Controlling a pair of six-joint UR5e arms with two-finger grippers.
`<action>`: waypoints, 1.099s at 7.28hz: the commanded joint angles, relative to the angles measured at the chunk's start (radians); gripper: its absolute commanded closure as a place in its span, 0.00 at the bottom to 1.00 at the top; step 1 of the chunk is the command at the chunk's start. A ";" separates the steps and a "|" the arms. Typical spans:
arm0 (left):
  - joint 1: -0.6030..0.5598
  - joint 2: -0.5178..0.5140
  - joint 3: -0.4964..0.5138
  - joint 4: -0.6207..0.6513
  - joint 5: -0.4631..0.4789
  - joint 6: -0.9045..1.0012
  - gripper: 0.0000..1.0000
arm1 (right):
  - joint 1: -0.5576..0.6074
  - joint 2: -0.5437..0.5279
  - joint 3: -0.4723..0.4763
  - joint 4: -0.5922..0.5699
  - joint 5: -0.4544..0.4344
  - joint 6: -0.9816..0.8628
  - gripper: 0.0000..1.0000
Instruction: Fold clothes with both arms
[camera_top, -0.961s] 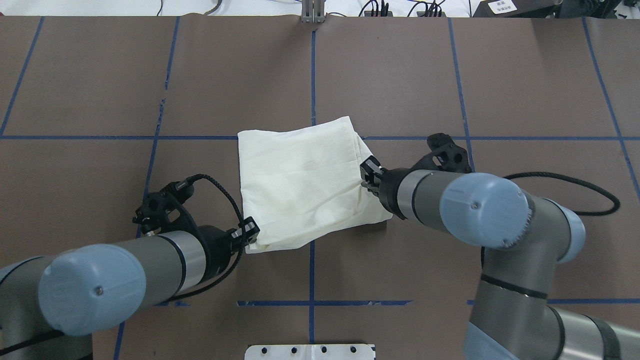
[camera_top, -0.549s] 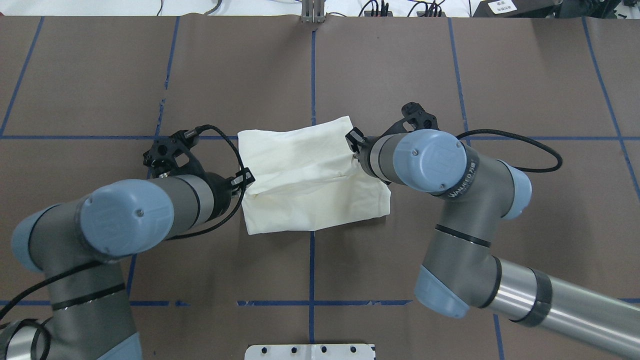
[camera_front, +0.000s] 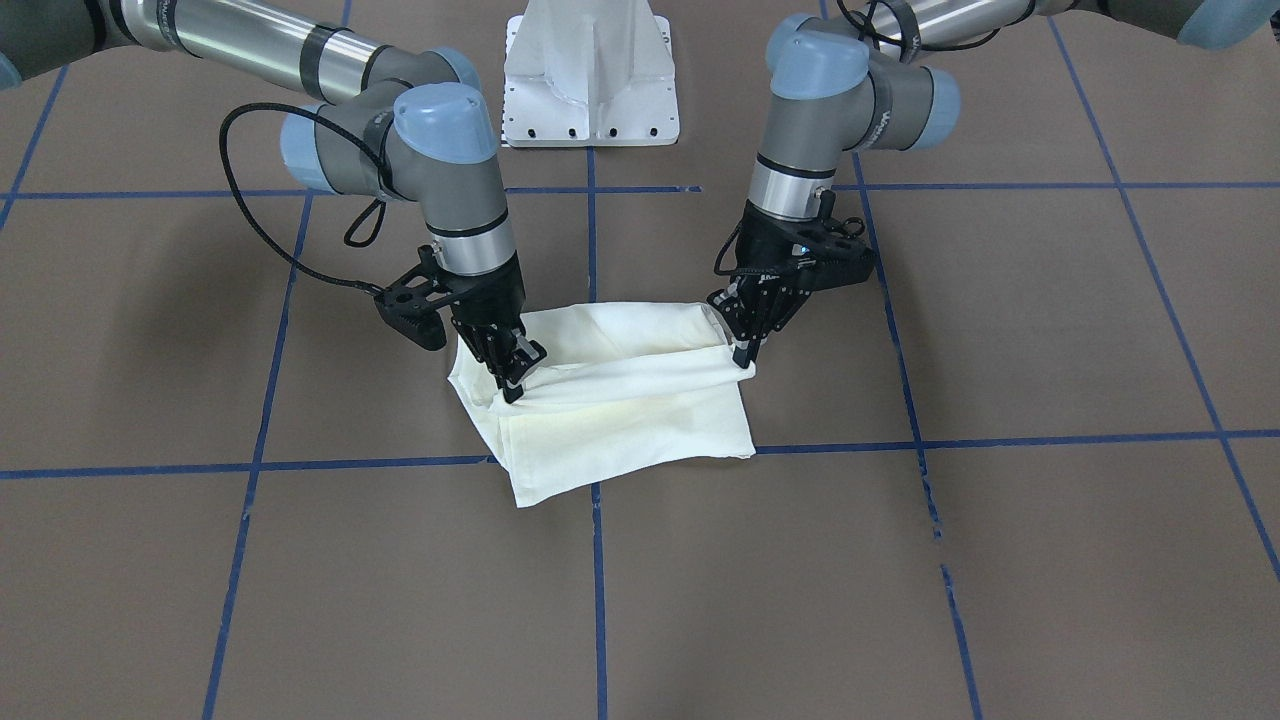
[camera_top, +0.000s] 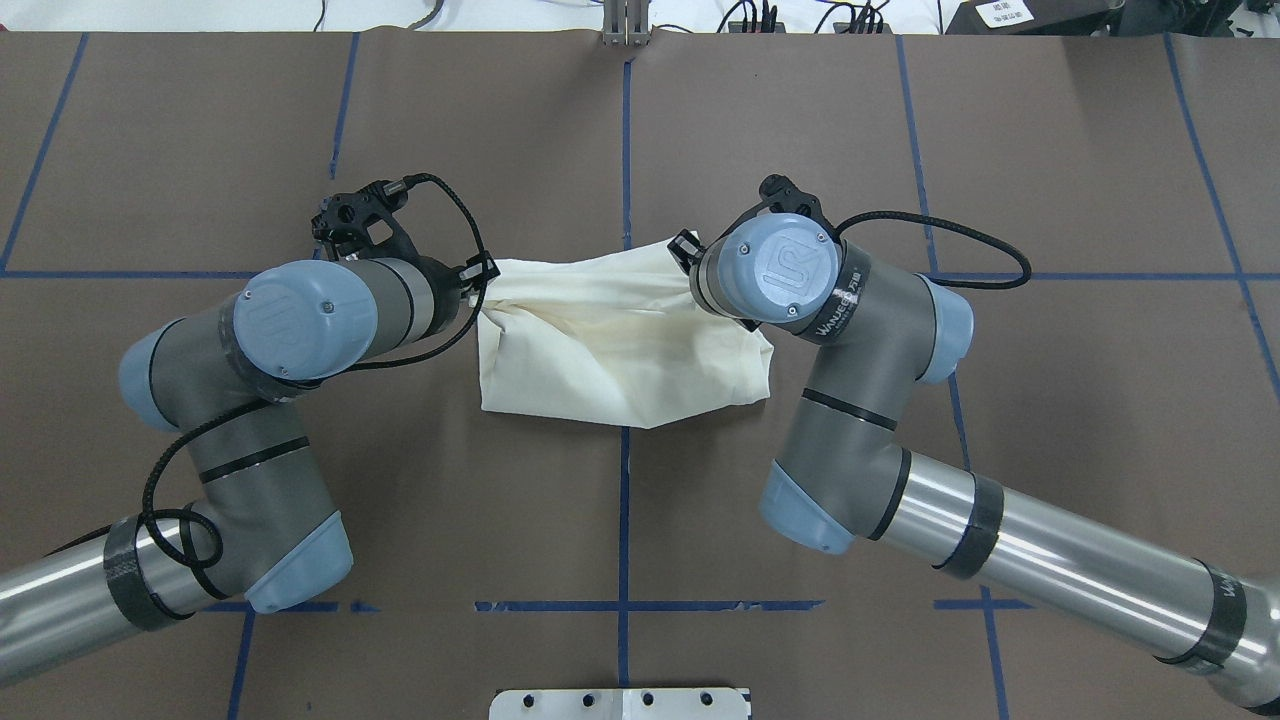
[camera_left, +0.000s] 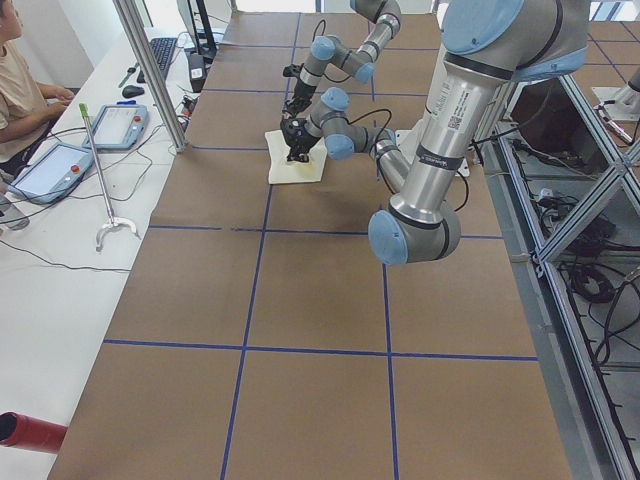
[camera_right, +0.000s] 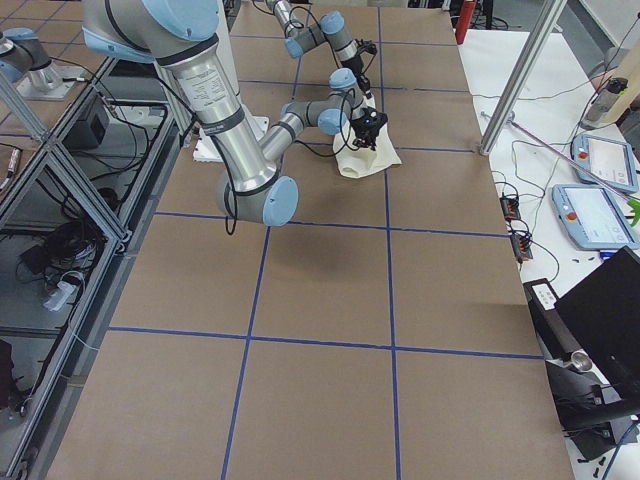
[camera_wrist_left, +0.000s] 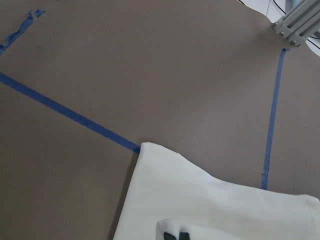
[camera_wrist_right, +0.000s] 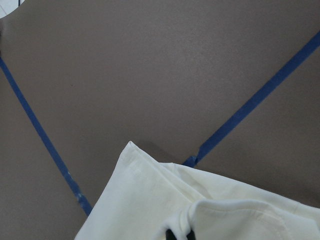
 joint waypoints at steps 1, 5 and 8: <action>-0.008 -0.017 0.051 -0.031 0.002 0.009 1.00 | 0.031 0.021 -0.103 0.093 0.054 -0.042 1.00; -0.067 0.090 0.040 -0.290 -0.144 0.109 0.84 | 0.034 0.024 -0.103 0.094 0.056 -0.044 0.97; -0.044 0.120 0.172 -0.499 -0.136 0.115 1.00 | 0.037 0.023 -0.103 0.093 0.056 -0.053 1.00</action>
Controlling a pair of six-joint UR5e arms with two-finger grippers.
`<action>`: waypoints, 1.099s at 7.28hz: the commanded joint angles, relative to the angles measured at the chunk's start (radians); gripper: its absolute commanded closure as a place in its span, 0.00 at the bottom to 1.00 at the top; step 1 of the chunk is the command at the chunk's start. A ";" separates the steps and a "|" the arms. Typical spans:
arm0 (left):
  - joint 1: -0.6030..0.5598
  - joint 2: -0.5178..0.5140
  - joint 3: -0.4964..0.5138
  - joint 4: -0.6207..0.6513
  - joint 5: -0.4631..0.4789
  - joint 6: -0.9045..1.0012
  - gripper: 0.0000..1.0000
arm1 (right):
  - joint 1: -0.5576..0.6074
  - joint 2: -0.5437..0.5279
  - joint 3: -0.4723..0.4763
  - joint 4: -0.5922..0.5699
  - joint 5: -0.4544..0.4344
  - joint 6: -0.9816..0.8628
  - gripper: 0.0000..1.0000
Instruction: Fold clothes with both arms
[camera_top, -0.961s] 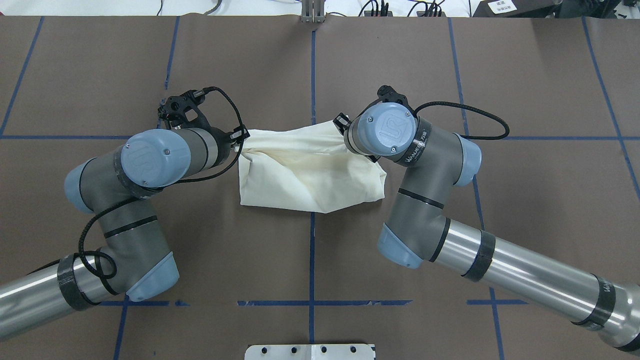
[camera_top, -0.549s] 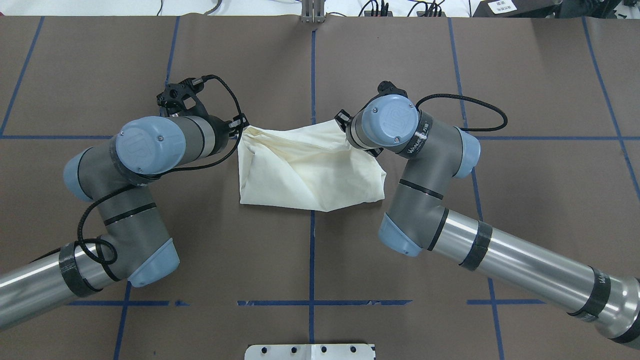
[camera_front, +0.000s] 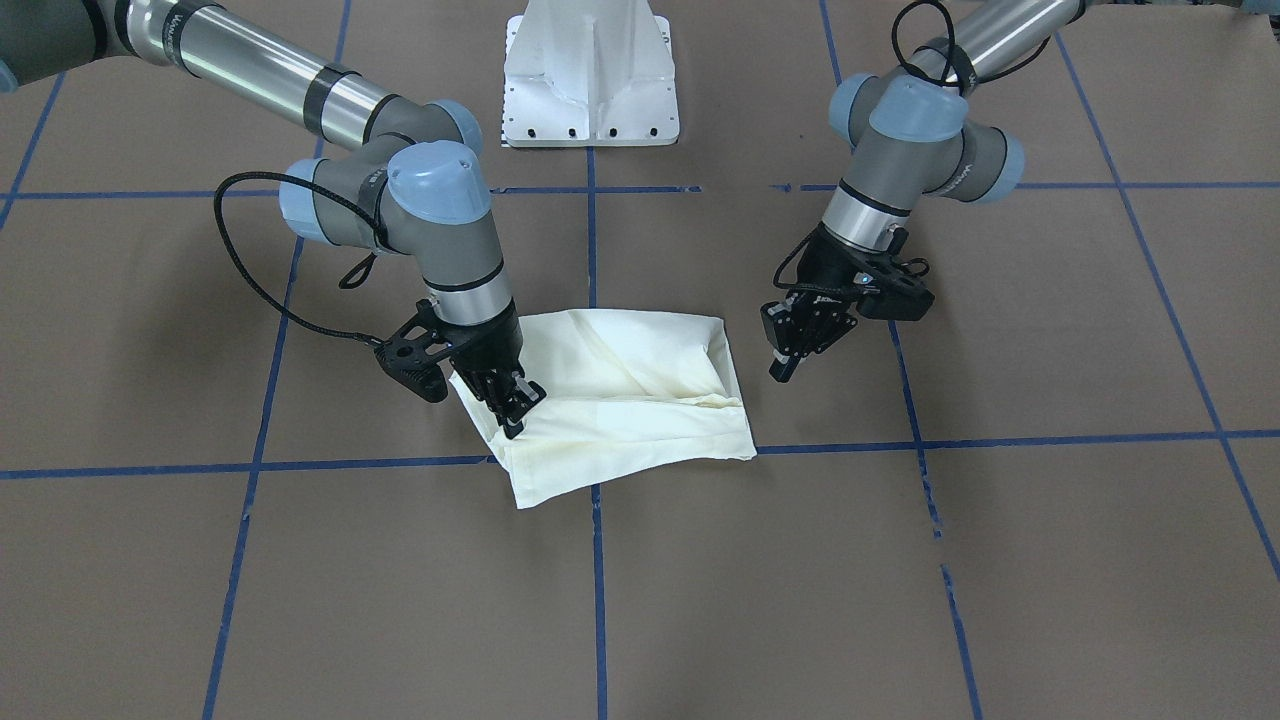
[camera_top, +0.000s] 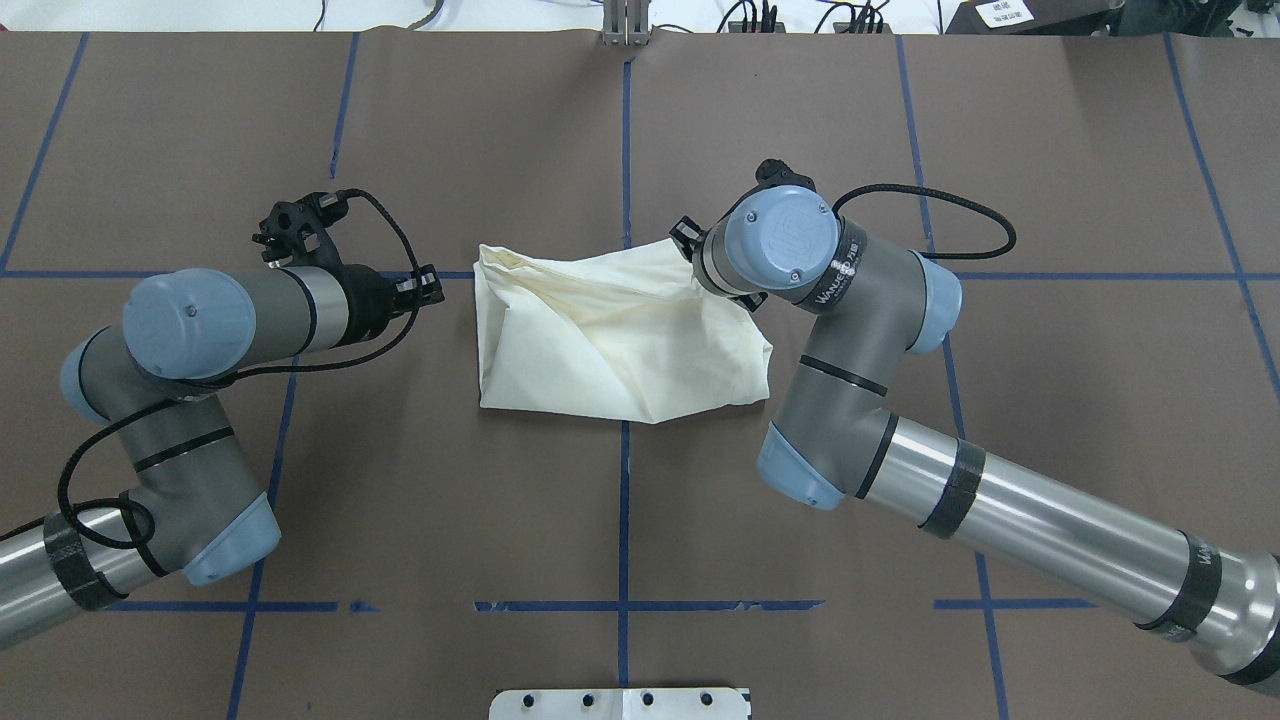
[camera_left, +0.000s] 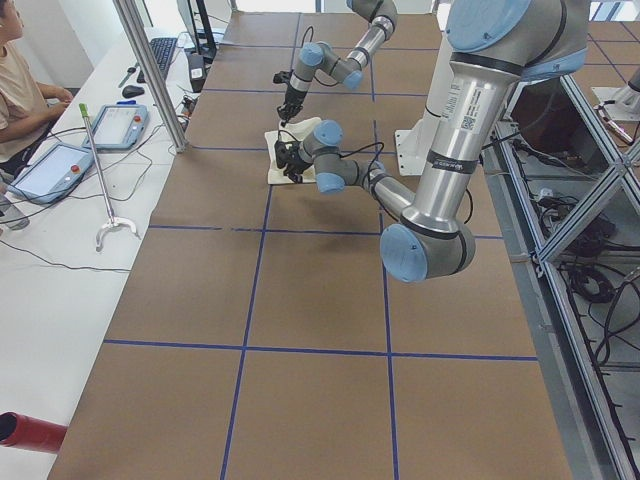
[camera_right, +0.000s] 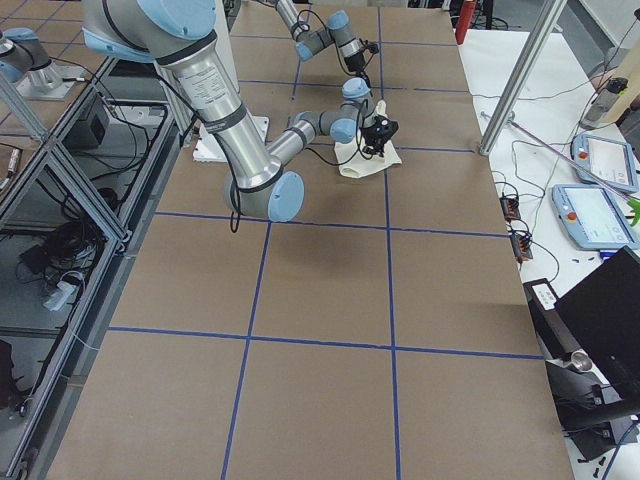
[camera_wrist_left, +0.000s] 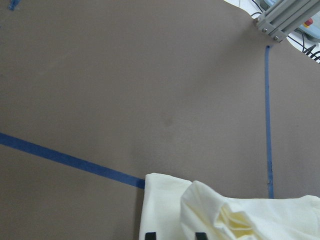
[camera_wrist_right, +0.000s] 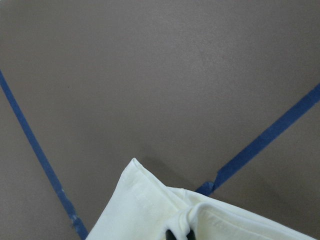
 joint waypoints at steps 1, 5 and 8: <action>0.010 -0.039 0.102 -0.111 0.000 -0.001 1.00 | 0.001 0.000 0.000 0.000 0.000 -0.004 1.00; 0.146 -0.063 0.061 -0.172 -0.014 0.001 1.00 | 0.001 0.001 0.000 0.000 0.000 -0.011 1.00; 0.168 0.019 -0.056 -0.203 -0.262 0.005 1.00 | 0.001 0.000 -0.002 0.000 0.000 -0.009 1.00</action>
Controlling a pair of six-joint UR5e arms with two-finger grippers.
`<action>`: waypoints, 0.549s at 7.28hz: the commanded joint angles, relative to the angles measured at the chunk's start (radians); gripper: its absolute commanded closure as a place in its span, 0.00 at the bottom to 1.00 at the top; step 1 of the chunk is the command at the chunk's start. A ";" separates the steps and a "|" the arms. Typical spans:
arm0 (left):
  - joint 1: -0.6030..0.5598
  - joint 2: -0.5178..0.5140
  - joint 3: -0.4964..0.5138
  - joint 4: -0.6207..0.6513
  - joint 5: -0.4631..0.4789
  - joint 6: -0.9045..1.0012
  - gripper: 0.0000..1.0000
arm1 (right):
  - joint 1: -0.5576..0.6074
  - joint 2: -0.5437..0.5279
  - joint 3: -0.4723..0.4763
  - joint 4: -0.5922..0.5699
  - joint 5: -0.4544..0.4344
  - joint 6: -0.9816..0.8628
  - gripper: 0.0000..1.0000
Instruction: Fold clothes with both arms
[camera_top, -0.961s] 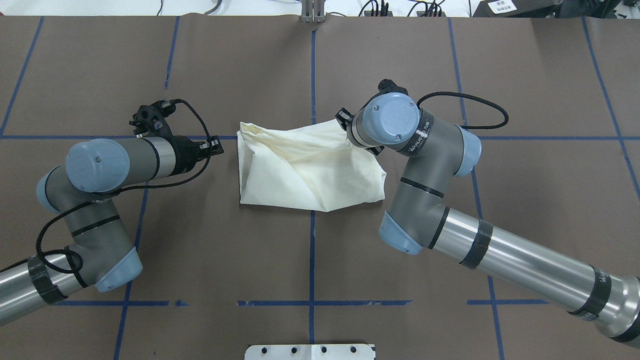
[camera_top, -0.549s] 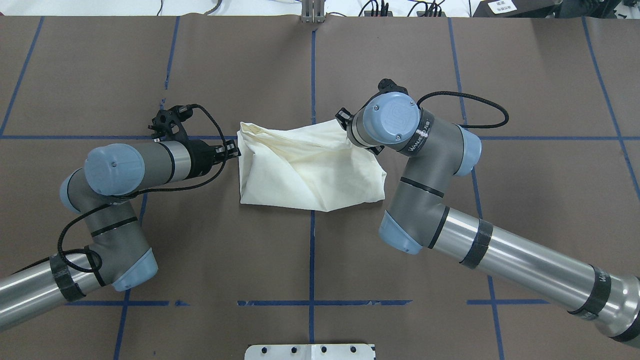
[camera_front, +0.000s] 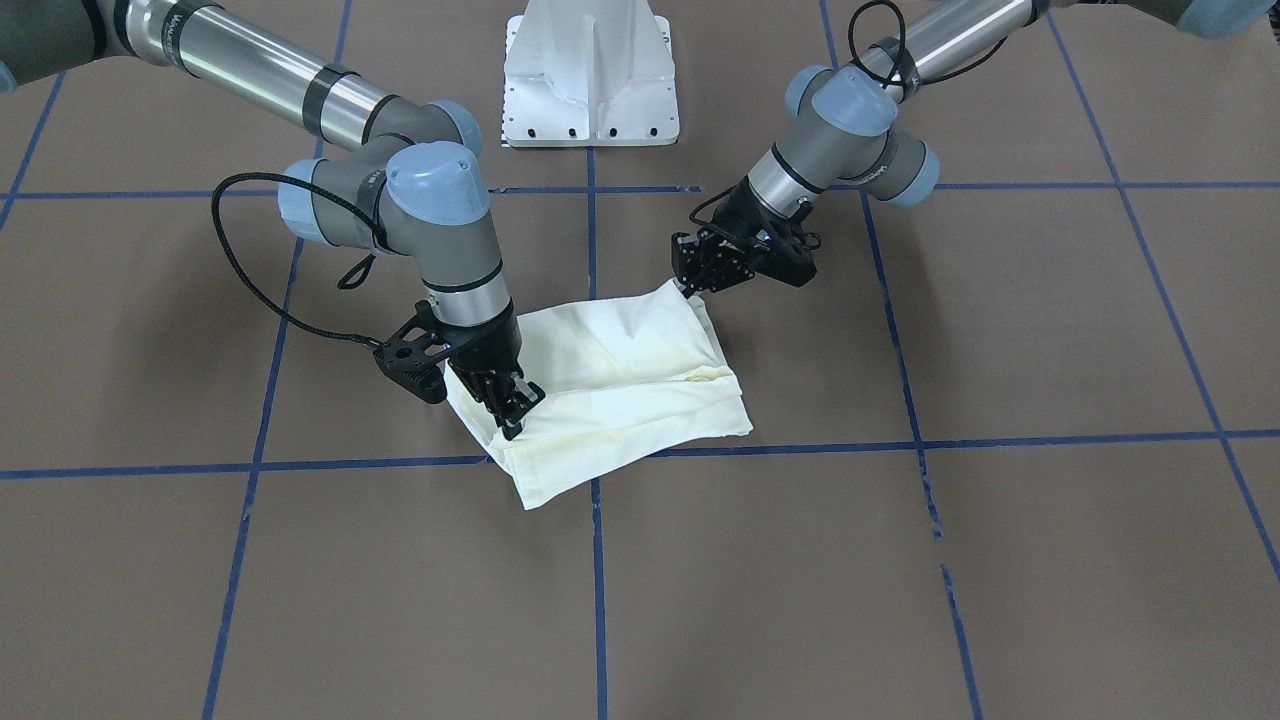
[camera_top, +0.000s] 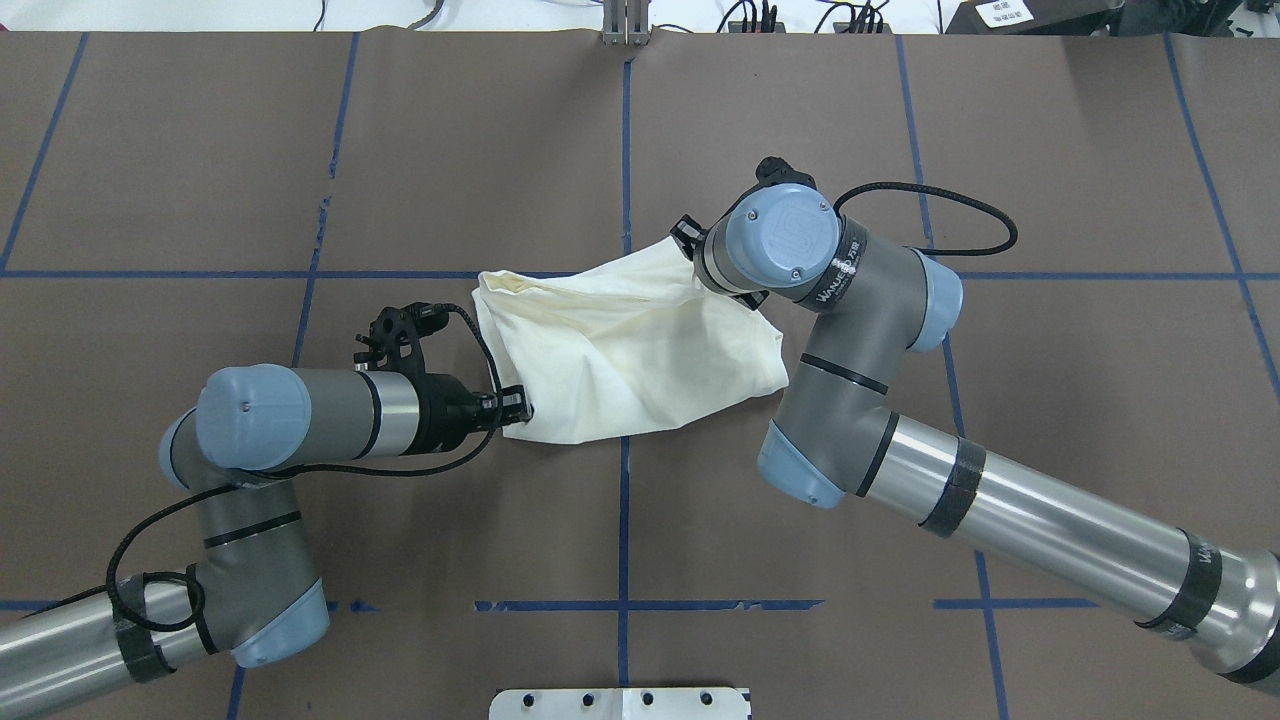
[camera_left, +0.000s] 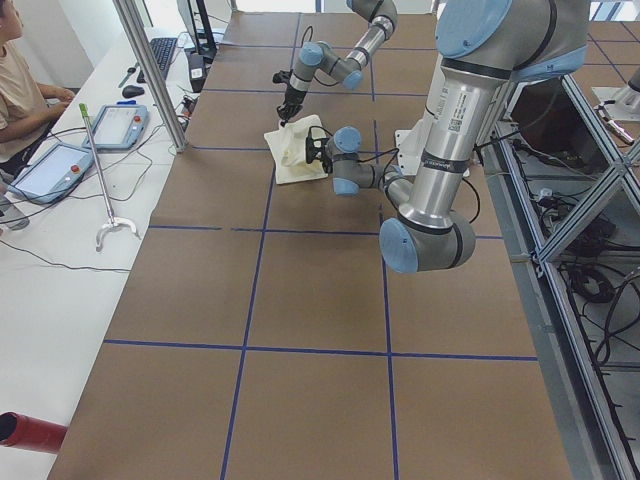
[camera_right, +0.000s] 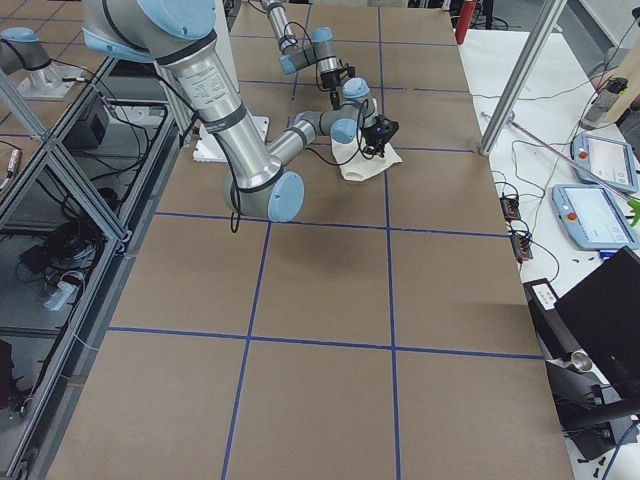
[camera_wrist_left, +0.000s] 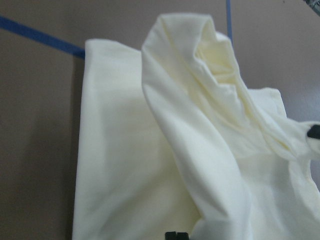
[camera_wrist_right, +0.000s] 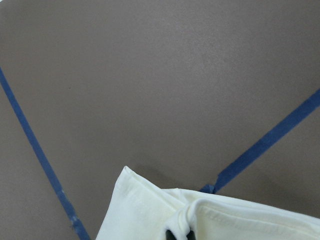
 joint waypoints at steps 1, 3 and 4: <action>0.010 0.047 -0.060 -0.011 -0.094 0.003 1.00 | 0.000 0.001 -0.001 0.002 -0.001 -0.001 1.00; 0.016 0.066 -0.155 0.012 -0.154 -0.011 1.00 | 0.009 0.003 0.001 0.002 -0.001 -0.002 0.84; 0.000 0.054 -0.181 0.095 -0.140 -0.013 1.00 | 0.012 0.015 0.001 -0.002 -0.002 -0.045 0.01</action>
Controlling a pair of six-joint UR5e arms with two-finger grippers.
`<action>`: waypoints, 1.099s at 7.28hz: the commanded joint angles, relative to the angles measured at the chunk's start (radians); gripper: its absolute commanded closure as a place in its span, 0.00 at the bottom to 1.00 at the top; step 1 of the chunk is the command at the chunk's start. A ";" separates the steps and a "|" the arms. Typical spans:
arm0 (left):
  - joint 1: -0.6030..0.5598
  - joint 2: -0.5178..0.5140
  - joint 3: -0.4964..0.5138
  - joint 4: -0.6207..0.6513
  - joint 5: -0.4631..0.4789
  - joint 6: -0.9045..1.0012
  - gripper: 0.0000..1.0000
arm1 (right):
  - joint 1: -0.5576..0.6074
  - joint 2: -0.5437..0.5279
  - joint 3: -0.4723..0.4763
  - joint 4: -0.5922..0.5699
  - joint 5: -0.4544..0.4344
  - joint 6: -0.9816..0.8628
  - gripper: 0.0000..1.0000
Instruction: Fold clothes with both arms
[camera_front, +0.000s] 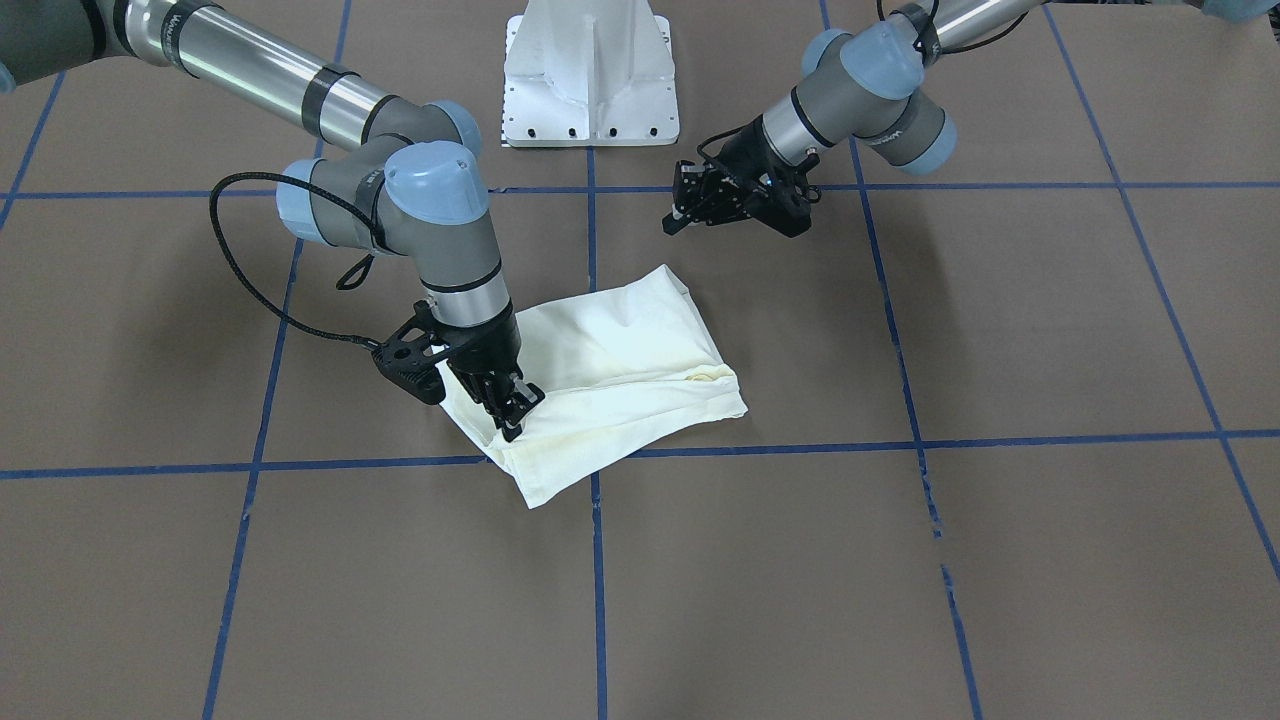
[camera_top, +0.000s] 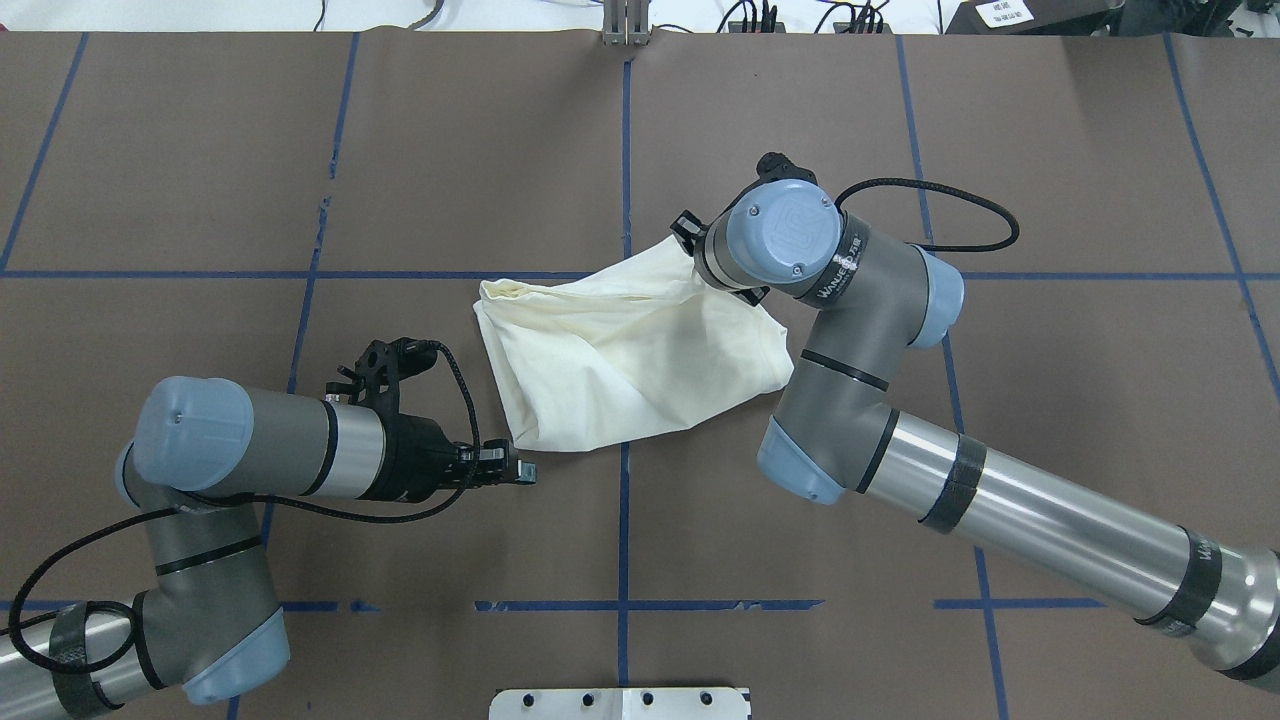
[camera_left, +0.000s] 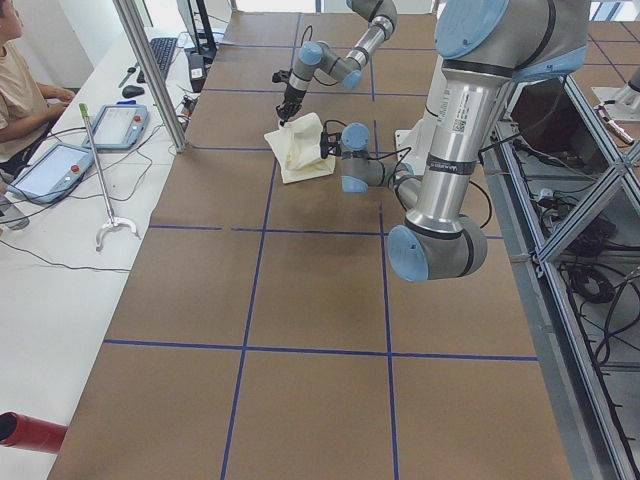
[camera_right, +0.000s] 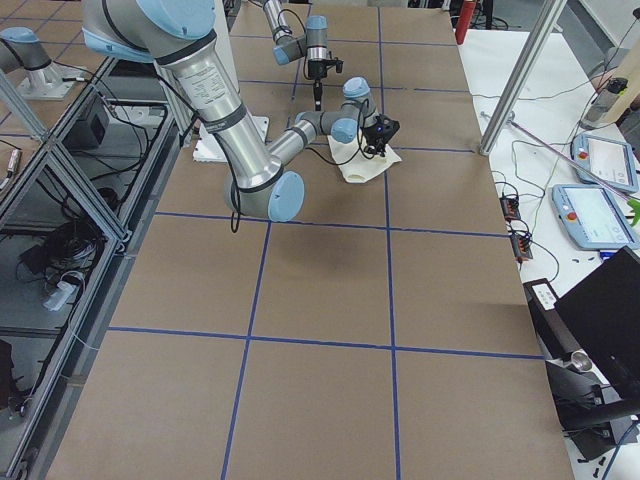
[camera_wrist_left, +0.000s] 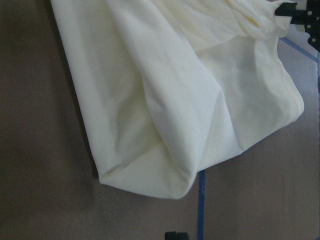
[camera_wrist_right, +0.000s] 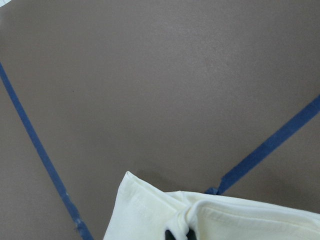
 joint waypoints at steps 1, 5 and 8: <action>-0.019 -0.052 -0.038 0.128 0.052 -0.003 1.00 | 0.028 0.020 0.003 -0.002 0.009 -0.066 0.00; -0.015 -0.143 0.118 0.150 0.102 0.006 1.00 | 0.051 0.004 0.058 -0.002 0.106 -0.069 0.00; -0.016 -0.117 0.174 0.145 0.108 0.009 1.00 | 0.051 -0.024 0.075 -0.001 0.105 -0.071 0.00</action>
